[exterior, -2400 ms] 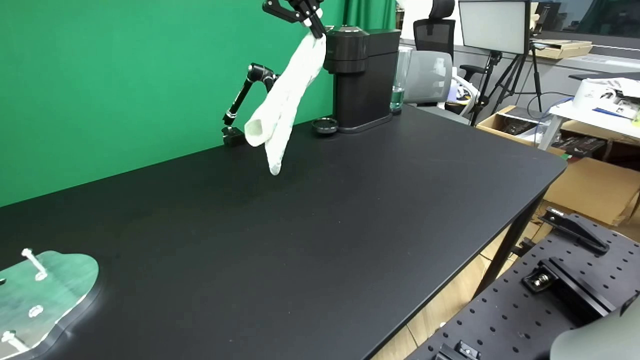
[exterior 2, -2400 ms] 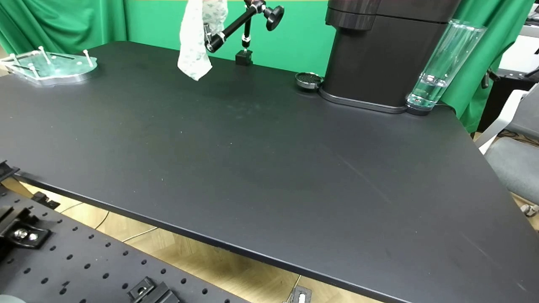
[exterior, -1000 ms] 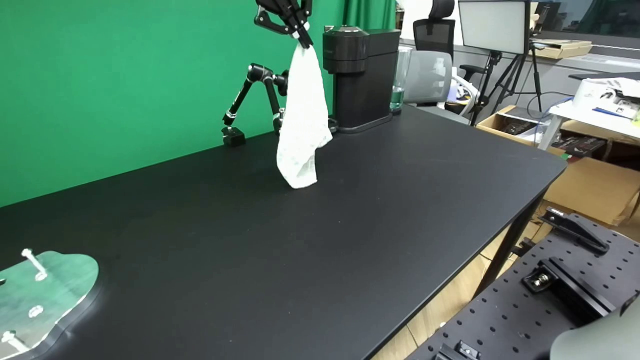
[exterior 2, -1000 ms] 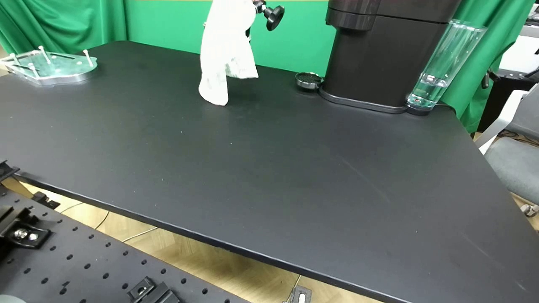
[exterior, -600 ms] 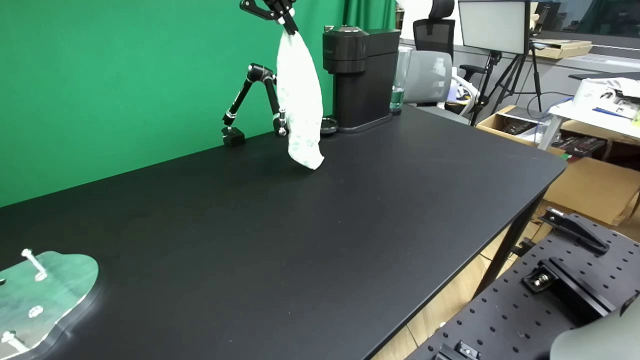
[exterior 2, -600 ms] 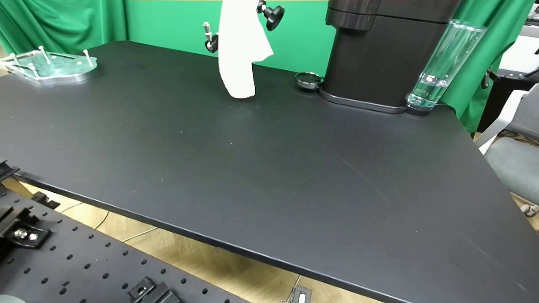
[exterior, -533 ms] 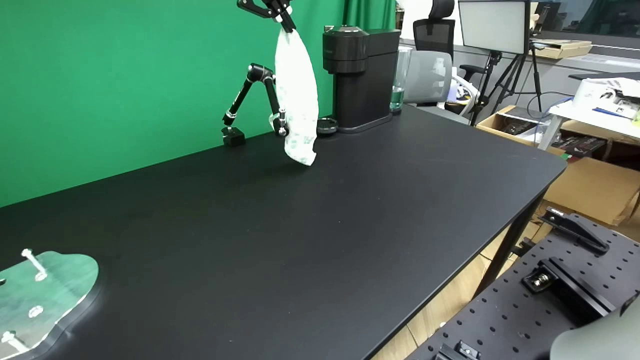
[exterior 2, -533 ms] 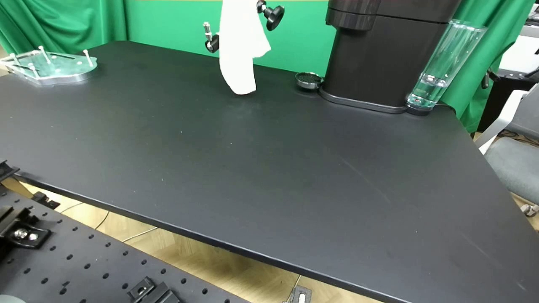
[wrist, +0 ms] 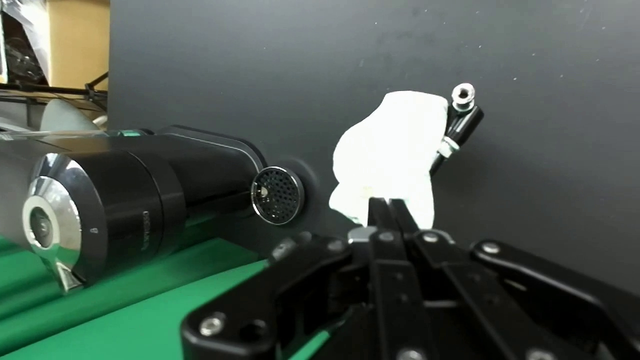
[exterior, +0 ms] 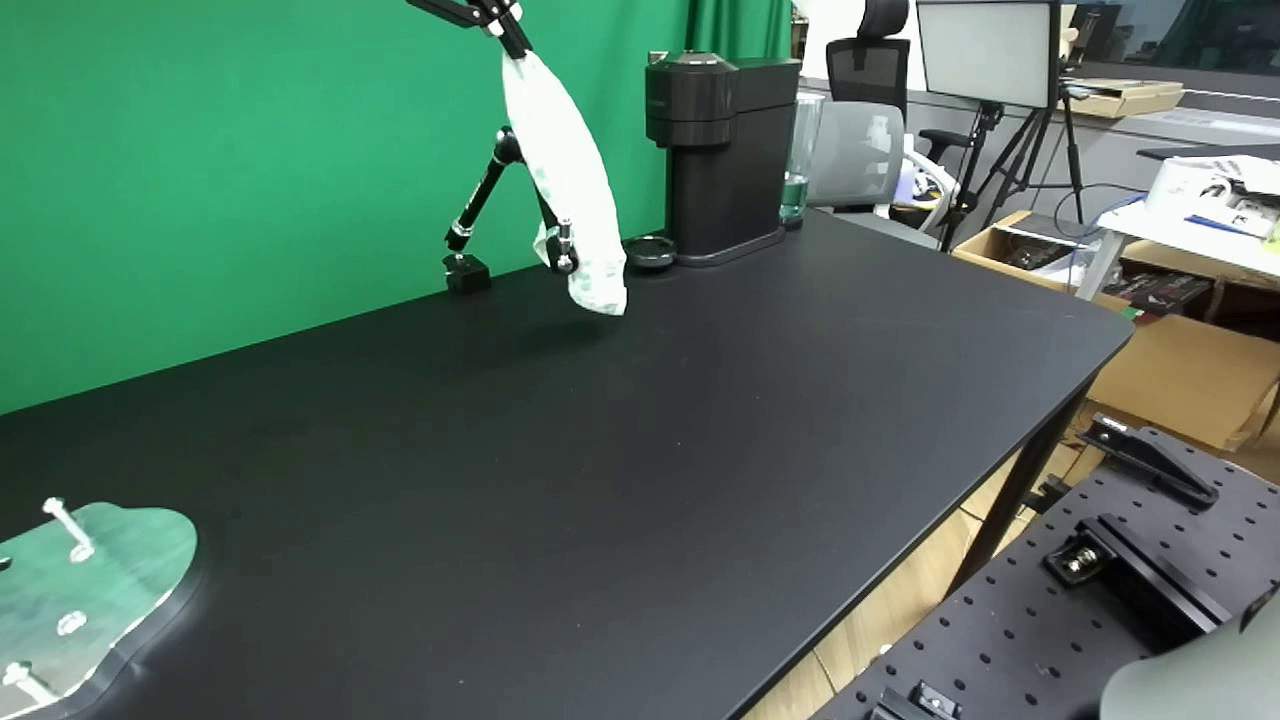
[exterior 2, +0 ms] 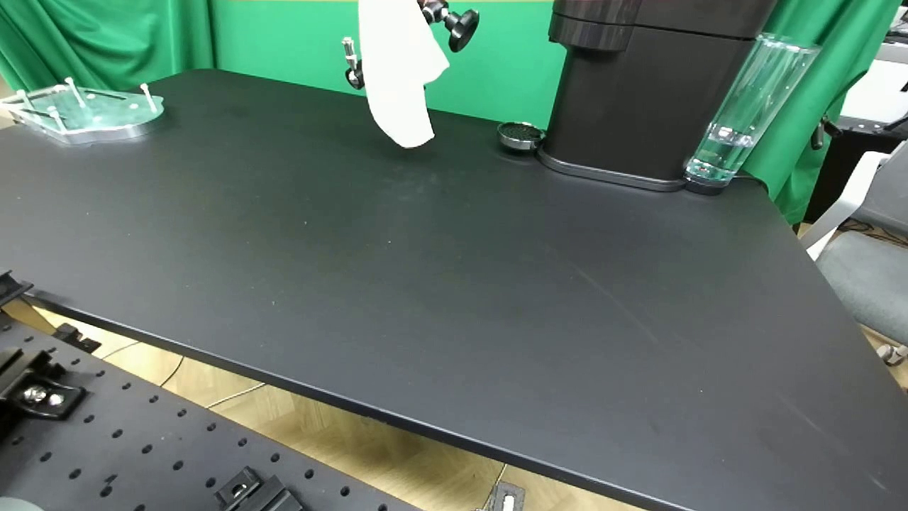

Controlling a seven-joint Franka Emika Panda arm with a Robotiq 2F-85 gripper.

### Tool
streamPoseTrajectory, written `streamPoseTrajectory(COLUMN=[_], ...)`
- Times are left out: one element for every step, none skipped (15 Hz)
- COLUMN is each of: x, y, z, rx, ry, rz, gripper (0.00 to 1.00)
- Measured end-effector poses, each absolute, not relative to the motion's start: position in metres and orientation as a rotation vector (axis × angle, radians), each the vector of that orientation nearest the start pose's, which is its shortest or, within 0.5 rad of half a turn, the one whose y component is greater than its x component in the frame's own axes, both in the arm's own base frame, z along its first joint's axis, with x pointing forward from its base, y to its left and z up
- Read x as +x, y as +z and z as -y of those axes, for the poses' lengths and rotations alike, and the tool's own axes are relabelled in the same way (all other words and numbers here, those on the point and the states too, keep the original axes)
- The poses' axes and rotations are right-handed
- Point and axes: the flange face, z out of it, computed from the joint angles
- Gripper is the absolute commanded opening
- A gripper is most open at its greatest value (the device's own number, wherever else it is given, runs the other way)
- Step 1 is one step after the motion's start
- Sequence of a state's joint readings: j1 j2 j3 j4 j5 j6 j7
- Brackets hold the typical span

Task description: Pick the cloth on the table and put it on the stand

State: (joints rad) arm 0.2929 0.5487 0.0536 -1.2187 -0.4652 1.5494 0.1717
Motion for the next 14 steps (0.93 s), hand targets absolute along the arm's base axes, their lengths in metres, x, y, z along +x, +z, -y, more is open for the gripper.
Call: streamPoseTrajectory(x=[0.67, 0.669, 0.667, 0.666, 0.665, 0.664, 0.664, 0.664, 0.664, 0.665, 0.665, 0.665, 0.665, 0.665], y=[0.449, 0.444, 0.437, 0.43, 0.422, 0.414, 0.406, 0.397, 0.388, 0.381, 0.373, 0.366, 0.36, 0.354], z=[-0.189, -0.197, -0.203, -0.209, -0.215, -0.219, -0.222, -0.224, -0.225, -0.225, -0.226, -0.226, -0.226, -0.227], rx=[-3.569, -3.545, -3.524, -3.503, -3.487, -3.47, -3.456, -3.439, -3.427, -3.417, -3.406, -3.395, -3.386, -3.378], ry=[0.209, 0.242, 0.275, 0.304, 0.329, 0.354, 0.379, 0.408, 0.433, 0.457, 0.479, 0.501, 0.52, 0.54], rz=[0.428, 0.474, 0.514, 0.549, 0.579, 0.606, 0.63, 0.651, 0.668, 0.683, 0.697, 0.709, 0.722, 0.732], gripper=[0.01, 0.01, 0.01, 0.01, 0.01, 0.01, 0.01, 0.01, 0.01, 0.01, 0.01, 0.01, 0.01, 0.01])
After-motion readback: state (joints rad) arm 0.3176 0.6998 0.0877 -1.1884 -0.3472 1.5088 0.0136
